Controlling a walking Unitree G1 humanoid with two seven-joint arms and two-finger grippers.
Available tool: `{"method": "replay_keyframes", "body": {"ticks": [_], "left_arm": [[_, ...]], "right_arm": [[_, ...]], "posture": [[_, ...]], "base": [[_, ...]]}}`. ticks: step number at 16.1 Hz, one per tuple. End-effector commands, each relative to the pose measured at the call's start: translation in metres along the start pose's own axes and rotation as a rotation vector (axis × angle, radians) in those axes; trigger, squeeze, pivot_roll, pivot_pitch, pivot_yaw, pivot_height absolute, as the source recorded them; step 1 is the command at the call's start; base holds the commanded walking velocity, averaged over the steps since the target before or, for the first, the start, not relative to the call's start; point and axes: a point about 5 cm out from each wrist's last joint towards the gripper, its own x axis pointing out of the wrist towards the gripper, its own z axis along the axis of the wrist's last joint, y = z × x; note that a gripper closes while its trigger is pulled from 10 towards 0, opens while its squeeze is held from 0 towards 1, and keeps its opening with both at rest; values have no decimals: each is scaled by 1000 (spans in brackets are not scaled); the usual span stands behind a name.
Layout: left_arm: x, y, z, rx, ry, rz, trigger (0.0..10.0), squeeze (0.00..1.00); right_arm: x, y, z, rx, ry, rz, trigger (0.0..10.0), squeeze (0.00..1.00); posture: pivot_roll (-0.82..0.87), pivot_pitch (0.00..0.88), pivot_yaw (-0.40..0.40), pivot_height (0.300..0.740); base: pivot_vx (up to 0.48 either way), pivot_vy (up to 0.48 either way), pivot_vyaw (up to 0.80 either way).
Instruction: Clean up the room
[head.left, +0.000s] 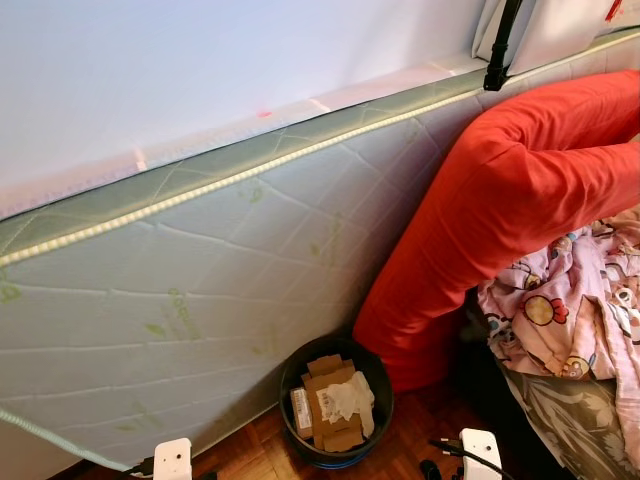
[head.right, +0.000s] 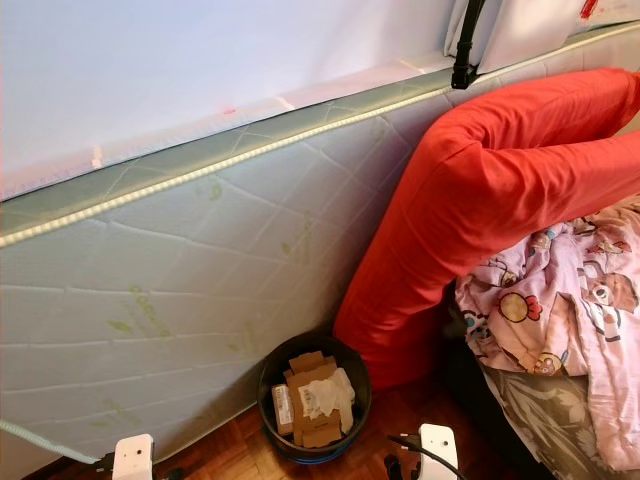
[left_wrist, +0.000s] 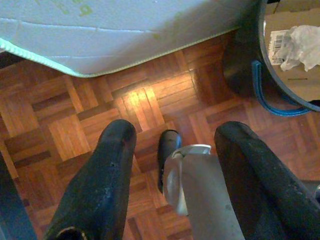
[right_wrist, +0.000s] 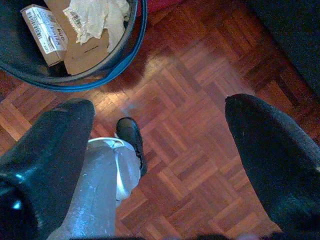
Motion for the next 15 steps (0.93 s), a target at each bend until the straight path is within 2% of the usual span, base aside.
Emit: {"method": "replay_keyframes", "body": {"ticks": [1,3,6,10,15], "left_arm": [[-3,4,-10,6,26,10,10000,0],[-3,8,-10,5,20,14,10000,0],[-3,13,-6,23,6,24,10000,0],[-2,15,-1,4,-17,25,10000,0],[-2,17,0,-7,-31,26,10000,0]], "right_arm": [[-2,-3,-7,-1,24,-6,10000,0],[-2,-3,-7,-5,26,-5,10000,0],[-1,-1,-7,-10,28,-1,10000,0],[-1,1,-9,-12,33,1,10000,0],[-5,-10,-14,-12,41,-10,10000,0]], "posture": [[117,128,-45,740],[117,128,-48,740],[117,127,-50,740],[121,121,-50,740],[123,106,-51,740]], "base": [[0,0,-800],[0,0,-800],[0,-330,-800],[0,0,-800],[0,0,-798]]}}
